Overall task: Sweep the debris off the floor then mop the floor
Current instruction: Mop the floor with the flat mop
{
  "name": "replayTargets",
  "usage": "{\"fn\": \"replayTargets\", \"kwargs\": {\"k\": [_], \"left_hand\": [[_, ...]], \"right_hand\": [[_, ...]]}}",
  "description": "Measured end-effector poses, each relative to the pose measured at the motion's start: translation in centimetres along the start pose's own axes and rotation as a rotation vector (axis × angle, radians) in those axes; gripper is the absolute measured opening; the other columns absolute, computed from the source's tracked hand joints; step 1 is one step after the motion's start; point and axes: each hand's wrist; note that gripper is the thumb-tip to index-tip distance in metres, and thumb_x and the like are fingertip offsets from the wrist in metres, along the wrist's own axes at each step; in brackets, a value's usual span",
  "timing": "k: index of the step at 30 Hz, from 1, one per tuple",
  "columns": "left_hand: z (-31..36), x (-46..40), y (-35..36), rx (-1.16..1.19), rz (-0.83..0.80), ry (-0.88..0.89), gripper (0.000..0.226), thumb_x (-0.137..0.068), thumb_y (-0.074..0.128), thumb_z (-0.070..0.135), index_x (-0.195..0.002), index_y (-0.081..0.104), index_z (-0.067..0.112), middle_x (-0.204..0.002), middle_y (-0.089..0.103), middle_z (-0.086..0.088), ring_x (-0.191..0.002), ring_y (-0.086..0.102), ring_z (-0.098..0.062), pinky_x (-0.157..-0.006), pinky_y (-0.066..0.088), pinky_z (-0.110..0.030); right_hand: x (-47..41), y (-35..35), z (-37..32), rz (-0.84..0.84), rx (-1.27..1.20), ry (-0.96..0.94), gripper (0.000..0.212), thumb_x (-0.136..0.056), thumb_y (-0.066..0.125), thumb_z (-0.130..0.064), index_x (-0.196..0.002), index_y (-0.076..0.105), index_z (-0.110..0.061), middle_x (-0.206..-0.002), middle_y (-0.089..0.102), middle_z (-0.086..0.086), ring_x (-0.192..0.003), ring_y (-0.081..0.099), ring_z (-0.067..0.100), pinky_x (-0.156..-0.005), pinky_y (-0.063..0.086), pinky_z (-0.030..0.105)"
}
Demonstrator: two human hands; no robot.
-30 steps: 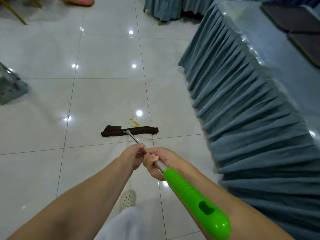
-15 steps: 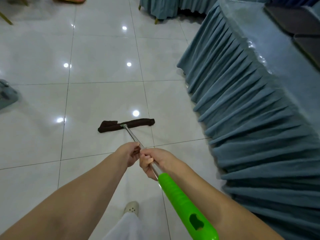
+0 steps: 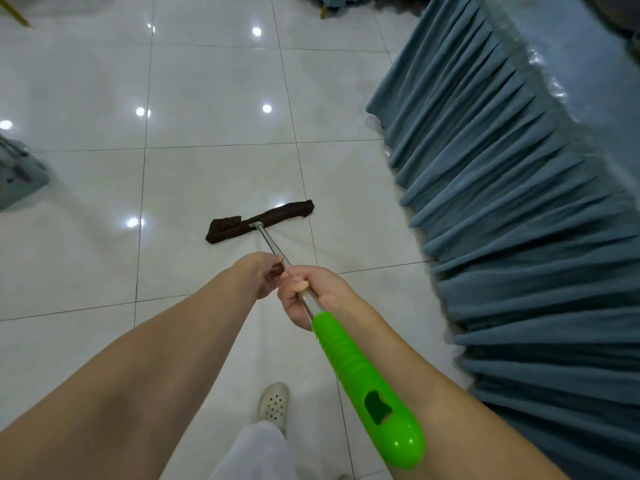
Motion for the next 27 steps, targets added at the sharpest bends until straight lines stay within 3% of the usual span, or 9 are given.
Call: {"fn": "replayTargets", "kwargs": {"k": [3, 5, 8, 11, 14, 16, 20, 23, 27], "left_hand": [[-1.9, 0.8, 0.4, -0.007, 0.001, 0.004, 0.030, -0.097, 0.042, 0.006, -0.068, 0.047, 0.001, -0.064, 0.052, -0.010, -0.047, 0.055, -0.017, -0.028, 0.042, -0.015], [-3.8, 1.8, 1.1, 0.006, -0.004, 0.013, 0.031, -0.096, 0.041, 0.001, -0.065, 0.048, -0.001, -0.044, 0.057, -0.010, -0.028, 0.054, -0.014, -0.029, 0.042, -0.015], [-6.9, 3.1, 2.1, -0.015, 0.008, 0.039, 0.033, -0.095, 0.041, -0.002, -0.062, 0.047, 0.000, -0.028, 0.050, -0.005, -0.020, 0.048, -0.010, -0.027, 0.040, -0.014], [-10.0, 4.7, 3.2, -0.003, -0.009, 0.040, 0.032, -0.095, 0.040, -0.003, -0.064, 0.047, 0.000, -0.033, 0.053, -0.007, -0.025, 0.052, -0.012, -0.027, 0.041, -0.014], [-13.4, 5.8, 4.7, 0.001, -0.039, 0.023, 0.029, -0.095, 0.040, -0.003, -0.067, 0.048, 0.000, -0.065, 0.054, -0.011, -0.040, 0.057, -0.018, -0.030, 0.044, -0.015], [-16.1, 6.7, 5.9, -0.006, -0.051, 0.001, 0.027, -0.095, 0.041, -0.001, -0.069, 0.049, 0.000, -0.071, 0.051, -0.010, -0.033, 0.057, -0.016, -0.029, 0.043, -0.015], [-22.0, 9.7, 8.5, -0.042, -0.087, -0.013, 0.028, -0.095, 0.039, -0.001, -0.068, 0.048, 0.001, -0.065, 0.052, -0.011, -0.021, 0.048, -0.011, -0.026, 0.039, -0.014], [-26.1, 12.1, 10.0, -0.041, -0.093, -0.015, 0.031, -0.095, 0.038, -0.002, -0.065, 0.046, 0.000, -0.035, 0.053, -0.010, -0.022, 0.049, -0.013, -0.025, 0.037, -0.014], [-30.6, 13.5, 11.2, -0.039, -0.108, -0.017, 0.032, -0.096, 0.036, -0.002, -0.065, 0.044, -0.003, -0.051, 0.051, -0.015, -0.045, 0.054, -0.022, -0.025, 0.036, -0.015]], "right_hand": [[-0.1, -2.4, 0.8, -0.010, 0.055, -0.035, 0.013, -0.095, 0.046, -0.003, -0.083, 0.048, -0.009, -0.041, 0.045, 0.008, -0.023, 0.040, 0.012, -0.026, 0.034, 0.013], [0.5, -4.1, 1.9, -0.006, 0.033, -0.030, 0.010, -0.095, 0.049, -0.008, -0.088, 0.048, -0.015, -0.041, 0.046, 0.007, -0.024, 0.041, 0.011, -0.025, 0.034, 0.014], [1.9, -6.8, 2.9, -0.032, 0.059, 0.005, 0.010, -0.097, 0.050, -0.011, -0.088, 0.048, -0.017, -0.040, 0.046, 0.007, -0.023, 0.041, 0.011, -0.025, 0.033, 0.013], [3.7, -9.8, 4.0, -0.014, 0.080, -0.002, 0.011, -0.096, 0.051, -0.009, -0.094, 0.049, -0.020, -0.043, 0.048, 0.009, -0.023, 0.041, 0.010, -0.025, 0.033, 0.012], [5.9, -13.1, 4.8, 0.000, 0.097, -0.001, 0.016, -0.095, 0.050, -0.008, -0.081, 0.047, -0.015, -0.040, 0.047, 0.009, -0.022, 0.040, 0.010, -0.024, 0.032, 0.012], [7.5, -15.8, 5.5, 0.010, 0.120, 0.005, 0.021, -0.096, 0.050, -0.009, -0.075, 0.046, -0.013, -0.038, 0.046, 0.008, -0.021, 0.039, 0.009, -0.024, 0.032, 0.012], [10.7, -21.4, 7.5, 0.042, 0.114, -0.016, 0.019, -0.095, 0.051, -0.008, -0.077, 0.049, -0.012, -0.039, 0.046, 0.008, -0.021, 0.042, 0.011, -0.024, 0.032, 0.011], [12.9, -25.3, 8.9, 0.056, 0.114, -0.037, 0.018, -0.096, 0.050, -0.008, -0.078, 0.050, -0.010, -0.040, 0.046, 0.008, -0.022, 0.042, 0.011, -0.025, 0.033, 0.011], [15.3, -29.2, 10.7, 0.067, 0.137, -0.057, 0.017, -0.096, 0.048, -0.006, -0.081, 0.051, -0.011, -0.041, 0.045, 0.008, -0.021, 0.042, 0.012, -0.025, 0.033, 0.010]]}}
Point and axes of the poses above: each hand's wrist, its own x-axis away from the middle knuckle, its own y-axis out of the palm, z = x × y
